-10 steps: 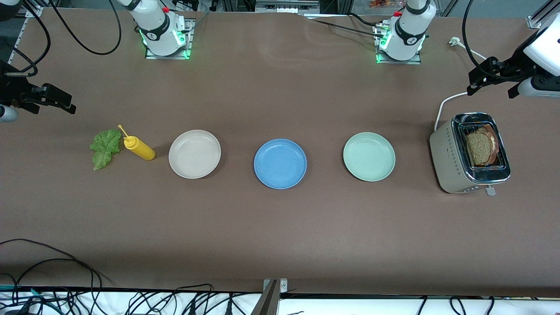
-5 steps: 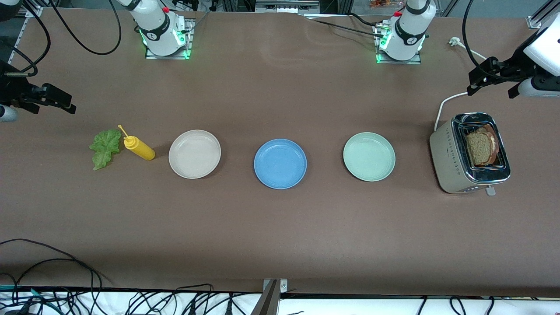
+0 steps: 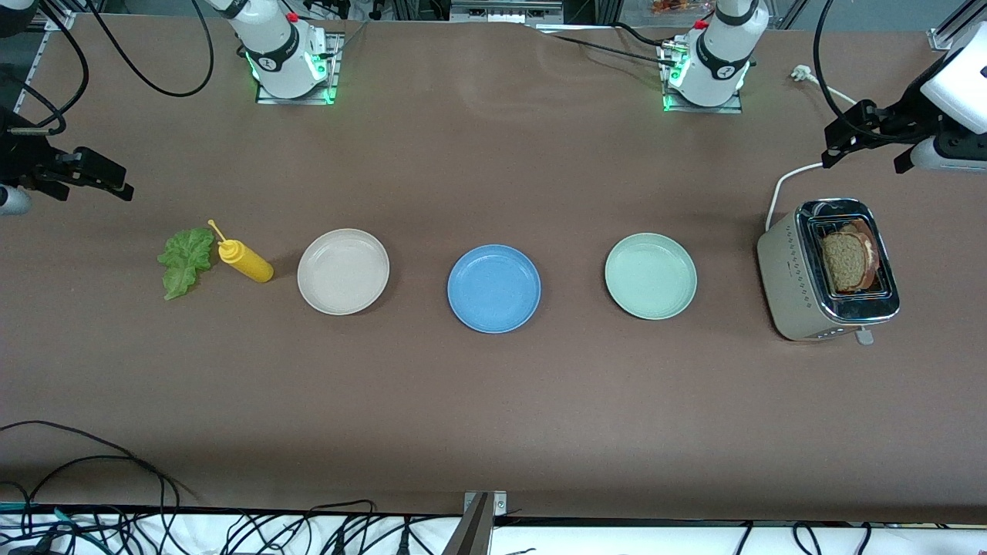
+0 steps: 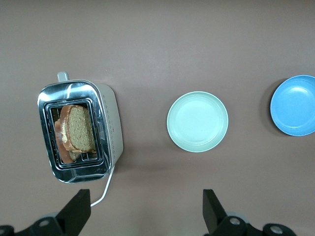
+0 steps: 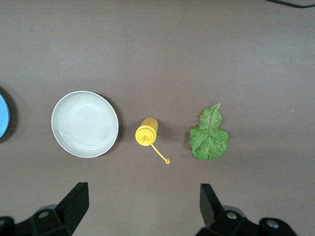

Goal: Make sandwich in blue plate with both arms

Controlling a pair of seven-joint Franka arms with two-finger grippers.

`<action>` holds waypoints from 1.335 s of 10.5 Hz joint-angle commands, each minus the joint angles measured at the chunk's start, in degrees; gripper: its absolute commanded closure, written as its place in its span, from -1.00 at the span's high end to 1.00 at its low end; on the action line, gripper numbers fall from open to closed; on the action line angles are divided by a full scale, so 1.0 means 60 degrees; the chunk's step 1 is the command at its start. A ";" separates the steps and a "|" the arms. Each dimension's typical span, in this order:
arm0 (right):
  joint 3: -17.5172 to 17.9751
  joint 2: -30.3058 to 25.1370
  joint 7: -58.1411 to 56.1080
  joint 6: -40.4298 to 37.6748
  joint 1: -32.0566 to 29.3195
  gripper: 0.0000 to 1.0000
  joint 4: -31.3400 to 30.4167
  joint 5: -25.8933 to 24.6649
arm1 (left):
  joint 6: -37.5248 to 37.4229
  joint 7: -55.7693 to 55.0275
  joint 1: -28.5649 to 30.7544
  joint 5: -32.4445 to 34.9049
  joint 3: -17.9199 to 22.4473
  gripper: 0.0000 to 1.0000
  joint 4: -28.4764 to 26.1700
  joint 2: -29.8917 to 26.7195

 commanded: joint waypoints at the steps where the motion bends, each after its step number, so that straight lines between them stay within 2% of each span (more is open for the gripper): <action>1: -0.0059 -0.0020 -0.0108 -0.0177 -0.0052 1.00 0.0145 0.0164 | 0.0156 -0.0083 0.0053 0.0068 -0.0048 1.00 0.0011 -0.0056; 4: -0.0045 -0.0020 -0.0093 -0.0177 -0.0052 1.00 0.0145 0.0179 | 0.0332 -0.0082 0.0097 0.0068 -0.0019 1.00 -0.0005 0.0015; 7: -0.0030 0.0023 -0.0079 -0.0177 -0.0023 1.00 0.0233 0.0150 | 0.0963 -0.0024 0.0476 0.0097 -0.0004 1.00 -0.0708 -0.0100; 14: -0.0030 0.0038 -0.0093 -0.0177 -0.0038 1.00 0.0247 0.0164 | 0.0992 0.0005 0.0683 0.0082 -0.0004 1.00 -0.0708 -0.0291</action>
